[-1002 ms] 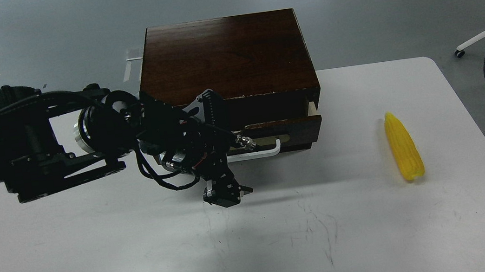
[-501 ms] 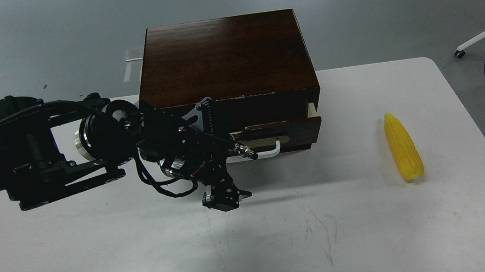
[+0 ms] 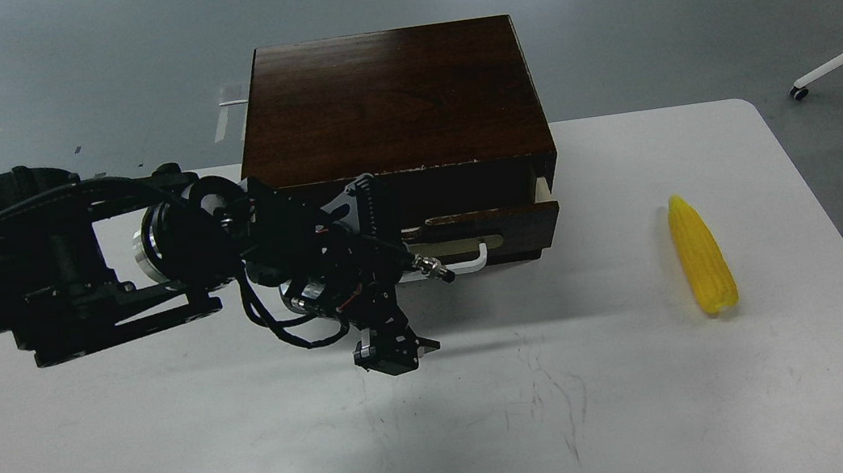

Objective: Put corn in drawer with both arms
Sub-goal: 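Pull the drawer handle toward the robot with the left gripper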

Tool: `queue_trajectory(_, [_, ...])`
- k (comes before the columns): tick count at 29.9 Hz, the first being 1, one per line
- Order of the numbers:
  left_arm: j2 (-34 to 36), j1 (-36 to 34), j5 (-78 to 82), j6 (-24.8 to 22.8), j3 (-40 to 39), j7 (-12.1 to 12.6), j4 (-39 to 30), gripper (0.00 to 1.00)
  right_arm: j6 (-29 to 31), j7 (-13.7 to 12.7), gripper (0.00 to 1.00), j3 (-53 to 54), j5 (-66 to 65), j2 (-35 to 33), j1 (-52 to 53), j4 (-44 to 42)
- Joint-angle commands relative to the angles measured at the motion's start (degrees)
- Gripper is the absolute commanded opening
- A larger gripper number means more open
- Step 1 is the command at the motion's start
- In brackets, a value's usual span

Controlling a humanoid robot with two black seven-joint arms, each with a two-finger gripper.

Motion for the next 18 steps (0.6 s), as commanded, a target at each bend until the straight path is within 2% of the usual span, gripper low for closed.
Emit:
queue_trajectory(1, [0.2, 0.0, 0.0, 0.0, 0.0, 0.1, -0.3, 0.97, 0.0, 0.0, 1.0, 0.0, 0.0, 0.0, 0.0, 0.0])
queue_trajectory(18, [1.6, 0.5, 0.0, 0.0, 0.1, 1.1, -2.4, 0.97, 0.0, 0.0, 1.0, 0.0, 0.0, -0.6, 0.0, 0.1])
